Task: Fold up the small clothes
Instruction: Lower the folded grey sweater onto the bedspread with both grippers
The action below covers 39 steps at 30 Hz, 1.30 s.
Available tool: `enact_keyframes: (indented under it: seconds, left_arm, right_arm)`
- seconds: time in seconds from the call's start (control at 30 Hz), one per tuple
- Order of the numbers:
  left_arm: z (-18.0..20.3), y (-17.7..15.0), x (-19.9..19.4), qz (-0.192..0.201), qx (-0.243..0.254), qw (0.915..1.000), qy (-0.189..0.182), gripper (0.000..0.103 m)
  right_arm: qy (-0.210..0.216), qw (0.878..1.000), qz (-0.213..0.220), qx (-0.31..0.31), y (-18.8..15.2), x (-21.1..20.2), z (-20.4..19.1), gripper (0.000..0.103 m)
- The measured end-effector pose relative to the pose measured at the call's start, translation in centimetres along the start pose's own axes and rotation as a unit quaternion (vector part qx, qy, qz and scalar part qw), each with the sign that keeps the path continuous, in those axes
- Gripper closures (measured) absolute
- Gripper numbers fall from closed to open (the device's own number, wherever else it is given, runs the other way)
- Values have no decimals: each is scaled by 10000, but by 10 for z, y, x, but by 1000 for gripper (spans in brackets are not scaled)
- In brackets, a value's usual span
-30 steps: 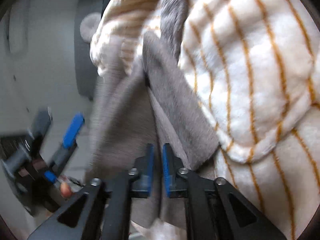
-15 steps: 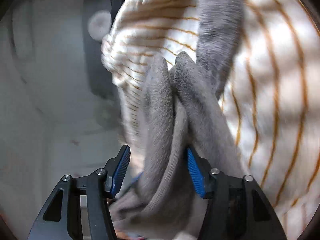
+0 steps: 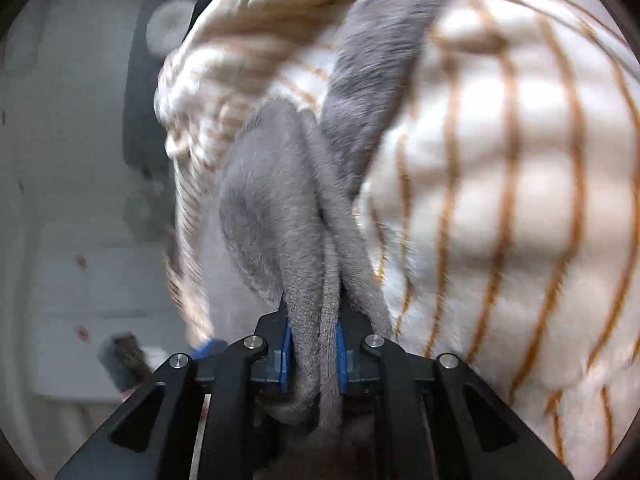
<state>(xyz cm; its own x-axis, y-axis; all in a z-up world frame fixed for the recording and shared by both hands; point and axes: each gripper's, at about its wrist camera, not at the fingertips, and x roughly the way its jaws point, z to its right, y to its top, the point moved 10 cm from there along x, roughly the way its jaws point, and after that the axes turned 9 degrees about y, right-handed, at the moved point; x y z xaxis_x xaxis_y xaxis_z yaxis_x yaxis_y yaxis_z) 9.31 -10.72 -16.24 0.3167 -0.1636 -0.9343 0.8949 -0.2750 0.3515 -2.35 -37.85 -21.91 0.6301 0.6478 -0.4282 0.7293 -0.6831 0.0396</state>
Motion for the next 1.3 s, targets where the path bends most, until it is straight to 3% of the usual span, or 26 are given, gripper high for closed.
enact_keyframes:
  seconds: [0.13, 0.2, 0.27, 0.37, 0.43, 0.47, 0.5, 0.53, 0.67, 0.83, 1.13, 1.3]
  left_arm:
    - [-9, -8, -11, -42, 190, 9998, 26, 10]
    - [-10, -16, -19, -52, 374, 9993, 11, 10]
    - [-8, -25, -26, -109, 483, 9987, -117, 10]
    - [1, -35, -31, -193, 559, 9974, -405, 10]
    - [8, -44, -25, -276, 694, 9965, -366, 10]
    - [10, -46, -20, -332, 761, 9961, -289, 10]
    - [11, -51, -15, -395, 827, 9955, -219, 10]
    - [11, -58, -9, -454, 877, 9949, -195, 10]
    - [7, -74, -1, -552, 790, 9948, -341, 10]
    - [-4, -85, -2, -622, 701, 9951, -313, 3]
    - [-19, -82, -14, -685, 580, 9957, -207, 3]
    - [-25, -76, -27, -575, 498, 9968, -230, 3]
  right_arm:
    - [-433, 9981, 270, -337, -6, -31, -12, 71]
    - [-410, 9969, 307, -600, -12, -39, -31, 70]
    - [-279, 9947, 255, -957, -30, -54, -54, 68]
    - [-184, 9887, 82, -1484, -51, -54, -89, 52]
    - [-271, 9842, -168, -1740, -62, -38, -102, 52]
    - [-537, 9792, -393, -1917, -73, -31, -99, 59]
    - [-763, 9749, -514, -2028, -78, -26, -93, 86]
    - [-1090, 9685, -690, -2128, -85, -18, -81, 94]
    - [-1931, 9591, -835, -1893, -96, -20, -25, 94]
    - [-1659, 9768, -536, -1246, -99, -34, 1, 95]
    - [-1881, 9745, -468, -1128, -98, -36, 1, 80]
    - [-2008, 9734, 43, -1103, -87, -61, -7, 70]
